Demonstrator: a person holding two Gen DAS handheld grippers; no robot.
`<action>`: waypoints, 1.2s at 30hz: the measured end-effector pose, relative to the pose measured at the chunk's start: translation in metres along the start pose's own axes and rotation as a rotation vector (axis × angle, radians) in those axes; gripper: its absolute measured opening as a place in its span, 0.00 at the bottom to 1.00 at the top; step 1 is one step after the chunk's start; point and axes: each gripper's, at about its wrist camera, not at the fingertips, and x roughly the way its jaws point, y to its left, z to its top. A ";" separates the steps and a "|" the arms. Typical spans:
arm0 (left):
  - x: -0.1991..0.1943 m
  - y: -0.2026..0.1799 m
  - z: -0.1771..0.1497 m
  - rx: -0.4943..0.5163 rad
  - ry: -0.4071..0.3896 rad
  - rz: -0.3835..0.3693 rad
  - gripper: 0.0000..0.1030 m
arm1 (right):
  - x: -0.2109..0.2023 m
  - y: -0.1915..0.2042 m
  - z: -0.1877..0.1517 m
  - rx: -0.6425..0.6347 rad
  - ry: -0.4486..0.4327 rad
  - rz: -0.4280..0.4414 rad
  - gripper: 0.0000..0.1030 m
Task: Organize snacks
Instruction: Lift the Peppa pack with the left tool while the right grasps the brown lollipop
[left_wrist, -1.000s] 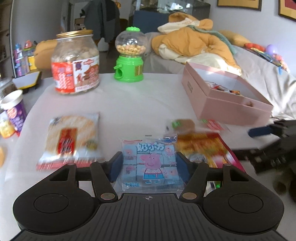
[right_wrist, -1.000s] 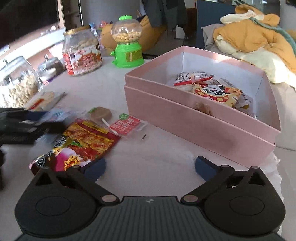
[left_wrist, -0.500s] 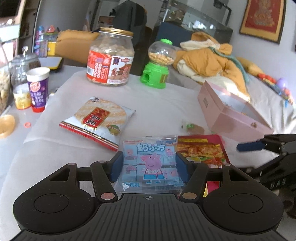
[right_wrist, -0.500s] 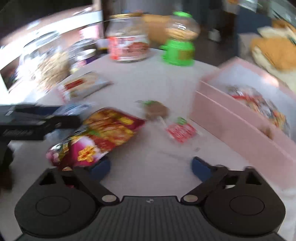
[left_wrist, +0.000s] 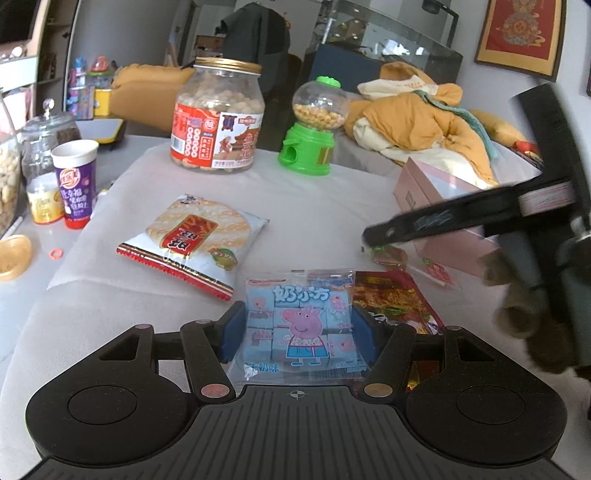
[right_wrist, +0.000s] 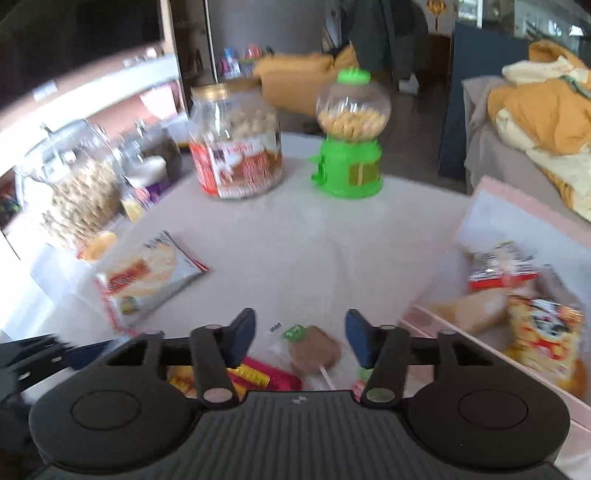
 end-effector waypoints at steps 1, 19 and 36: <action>0.000 0.000 0.000 -0.001 -0.001 -0.001 0.64 | 0.009 0.005 -0.001 -0.012 0.011 -0.032 0.42; 0.002 -0.008 -0.001 0.048 0.009 0.037 0.65 | -0.072 -0.080 -0.092 0.103 0.016 -0.114 0.68; 0.010 -0.022 0.002 0.067 0.017 0.036 0.66 | -0.071 -0.046 -0.106 0.113 0.017 -0.123 0.55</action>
